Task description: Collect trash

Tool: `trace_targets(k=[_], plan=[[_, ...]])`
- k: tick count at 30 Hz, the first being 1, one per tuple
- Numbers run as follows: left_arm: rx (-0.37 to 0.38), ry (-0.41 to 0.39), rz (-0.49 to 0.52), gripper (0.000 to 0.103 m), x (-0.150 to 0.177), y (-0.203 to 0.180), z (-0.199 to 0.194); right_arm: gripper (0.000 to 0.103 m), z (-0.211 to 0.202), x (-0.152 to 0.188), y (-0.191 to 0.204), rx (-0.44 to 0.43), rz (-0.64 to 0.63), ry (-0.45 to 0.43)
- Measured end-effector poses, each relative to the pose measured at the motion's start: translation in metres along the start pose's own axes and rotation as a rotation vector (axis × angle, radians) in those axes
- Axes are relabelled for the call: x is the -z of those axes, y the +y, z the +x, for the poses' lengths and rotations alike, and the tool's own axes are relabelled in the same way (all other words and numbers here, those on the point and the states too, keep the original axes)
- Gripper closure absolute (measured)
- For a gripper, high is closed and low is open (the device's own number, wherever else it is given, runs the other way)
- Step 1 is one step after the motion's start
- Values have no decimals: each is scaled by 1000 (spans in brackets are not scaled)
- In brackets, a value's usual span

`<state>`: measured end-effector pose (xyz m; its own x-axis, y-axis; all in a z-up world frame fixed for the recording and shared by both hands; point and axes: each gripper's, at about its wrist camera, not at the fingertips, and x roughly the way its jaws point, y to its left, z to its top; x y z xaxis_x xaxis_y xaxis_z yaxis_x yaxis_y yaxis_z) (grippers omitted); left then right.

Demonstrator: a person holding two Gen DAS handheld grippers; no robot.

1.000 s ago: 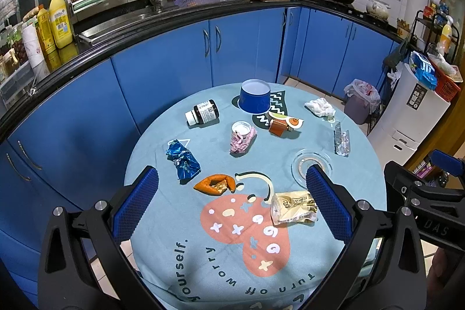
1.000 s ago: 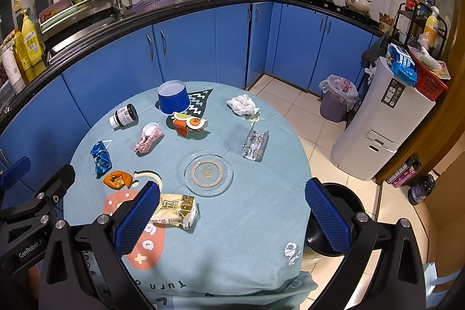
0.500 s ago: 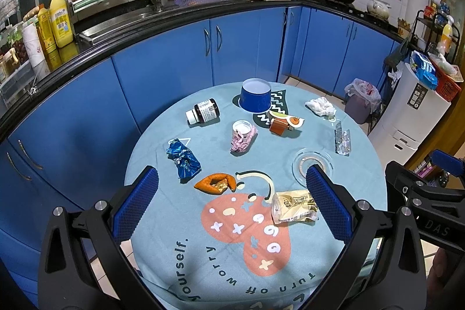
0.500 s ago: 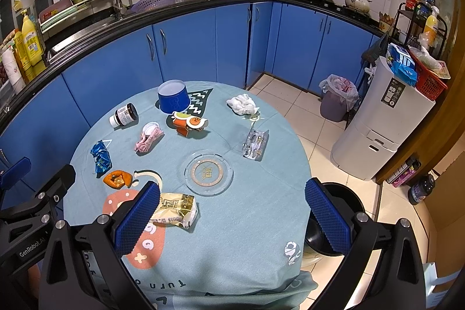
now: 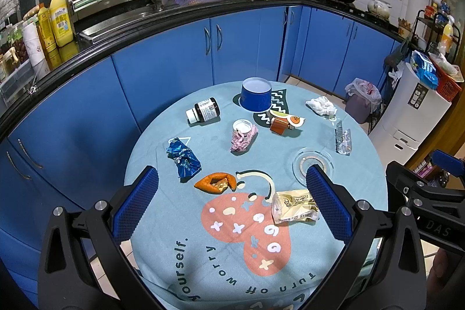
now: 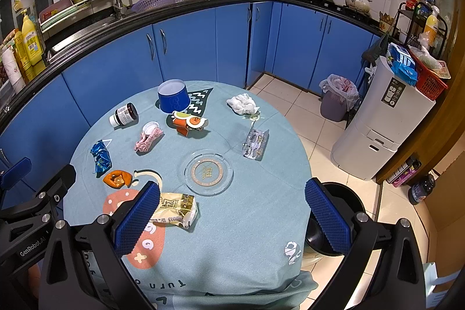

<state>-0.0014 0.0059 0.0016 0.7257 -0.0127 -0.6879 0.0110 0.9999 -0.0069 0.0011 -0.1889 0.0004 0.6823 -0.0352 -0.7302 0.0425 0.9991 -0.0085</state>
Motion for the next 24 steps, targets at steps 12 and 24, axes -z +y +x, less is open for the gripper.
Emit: trace_targets(k=[12,24], plan=[[3,4,2,3,2,0,2,6,1,0,0,-2,0,2],[3,3,1,3,3,0,3,6,0,1,1,-2,1,1]])
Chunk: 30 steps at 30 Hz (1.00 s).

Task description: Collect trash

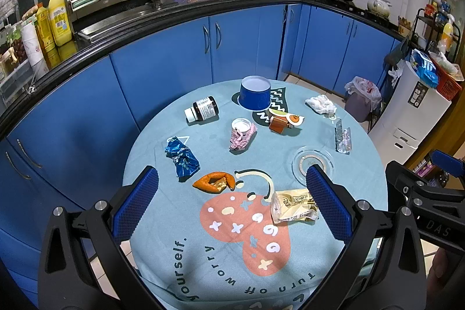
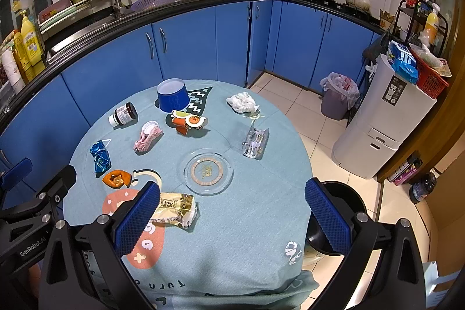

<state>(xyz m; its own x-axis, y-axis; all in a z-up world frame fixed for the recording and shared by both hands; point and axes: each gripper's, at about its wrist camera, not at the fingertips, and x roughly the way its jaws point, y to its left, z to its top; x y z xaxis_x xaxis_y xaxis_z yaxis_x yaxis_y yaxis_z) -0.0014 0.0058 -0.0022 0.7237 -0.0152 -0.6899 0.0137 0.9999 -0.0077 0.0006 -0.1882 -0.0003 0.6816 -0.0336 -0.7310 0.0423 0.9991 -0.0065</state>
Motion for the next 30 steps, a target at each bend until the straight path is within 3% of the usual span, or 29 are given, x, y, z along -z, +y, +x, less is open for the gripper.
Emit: trace_targets(k=[30], plan=[[0,6,0,3,0,-2,1,6,0,-1,-1,-1,-1,1]])
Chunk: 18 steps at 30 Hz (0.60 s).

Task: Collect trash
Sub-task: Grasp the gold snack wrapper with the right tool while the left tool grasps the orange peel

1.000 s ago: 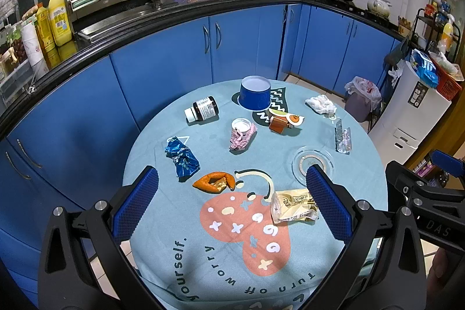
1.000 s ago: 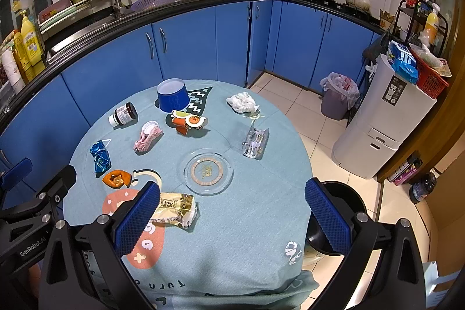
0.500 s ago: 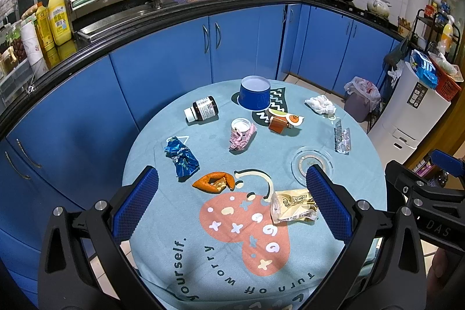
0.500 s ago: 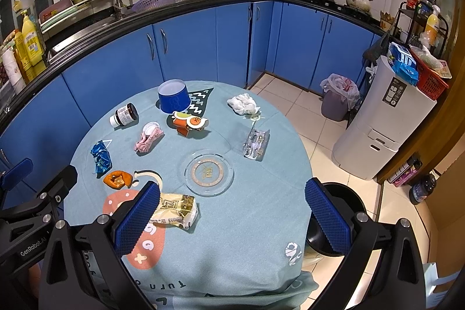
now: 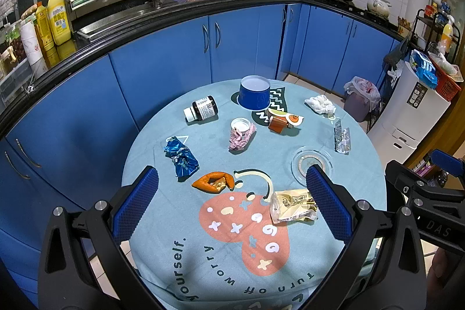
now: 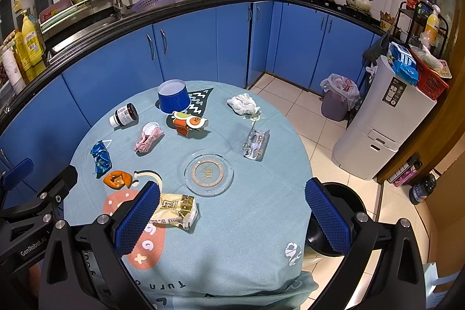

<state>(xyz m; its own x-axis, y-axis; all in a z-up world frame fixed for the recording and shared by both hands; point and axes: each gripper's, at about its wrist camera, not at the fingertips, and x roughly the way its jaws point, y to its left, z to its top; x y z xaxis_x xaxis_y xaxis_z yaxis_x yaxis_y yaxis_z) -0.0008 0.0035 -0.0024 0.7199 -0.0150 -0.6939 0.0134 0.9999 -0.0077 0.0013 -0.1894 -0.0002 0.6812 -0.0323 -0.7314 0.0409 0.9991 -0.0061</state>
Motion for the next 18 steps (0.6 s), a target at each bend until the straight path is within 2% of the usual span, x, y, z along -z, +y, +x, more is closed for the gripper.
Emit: trace_targets(k=[13,15,18], plan=[[0,16,-5,3,3,-2,6,6,7,0,0,-5,4,13],[-5,34,-16,3,4,0,14,6,13,0,-1,-6,7,22],[16,129,-37,3,8,7,39,6,35,3,-8,-38,47,100]])
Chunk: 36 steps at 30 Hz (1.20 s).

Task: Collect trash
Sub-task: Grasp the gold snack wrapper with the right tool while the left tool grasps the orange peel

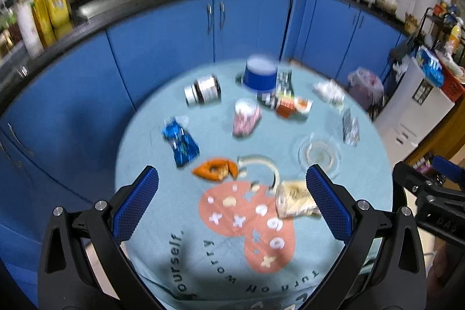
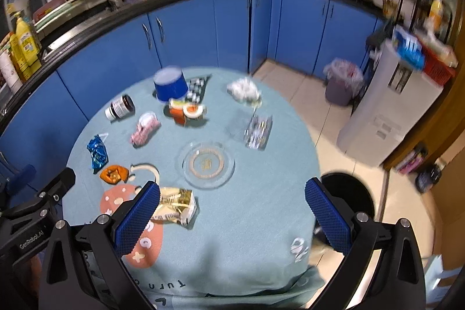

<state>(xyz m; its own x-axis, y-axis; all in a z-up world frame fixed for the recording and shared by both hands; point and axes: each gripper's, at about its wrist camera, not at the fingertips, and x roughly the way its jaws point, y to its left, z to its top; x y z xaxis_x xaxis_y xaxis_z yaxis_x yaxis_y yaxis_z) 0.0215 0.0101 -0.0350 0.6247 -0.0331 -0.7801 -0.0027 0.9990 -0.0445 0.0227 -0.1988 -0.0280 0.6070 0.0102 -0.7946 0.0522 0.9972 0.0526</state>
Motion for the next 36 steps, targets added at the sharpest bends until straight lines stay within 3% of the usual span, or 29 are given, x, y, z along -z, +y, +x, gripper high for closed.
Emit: trace_targets(k=[3,8,11,23,29,36], plan=[[7,94,18,3,8,0,26,6,24,7,-5,-21,14,82],[-2,168,0,3,13,13,54,6,69,22,1,-77,1,233],[-6,205,-35,3,7,26,71,6,84,24,13,-117,-35,276],[32,268,-2,4,-12,36,117,6,124,18,47,-113,-117,359],[43,315,42,25,-16,38,142,6,135,16,59,-82,-120,372],[72,355,56,33,-15,39,162,8,142,15,68,-58,-132,383]])
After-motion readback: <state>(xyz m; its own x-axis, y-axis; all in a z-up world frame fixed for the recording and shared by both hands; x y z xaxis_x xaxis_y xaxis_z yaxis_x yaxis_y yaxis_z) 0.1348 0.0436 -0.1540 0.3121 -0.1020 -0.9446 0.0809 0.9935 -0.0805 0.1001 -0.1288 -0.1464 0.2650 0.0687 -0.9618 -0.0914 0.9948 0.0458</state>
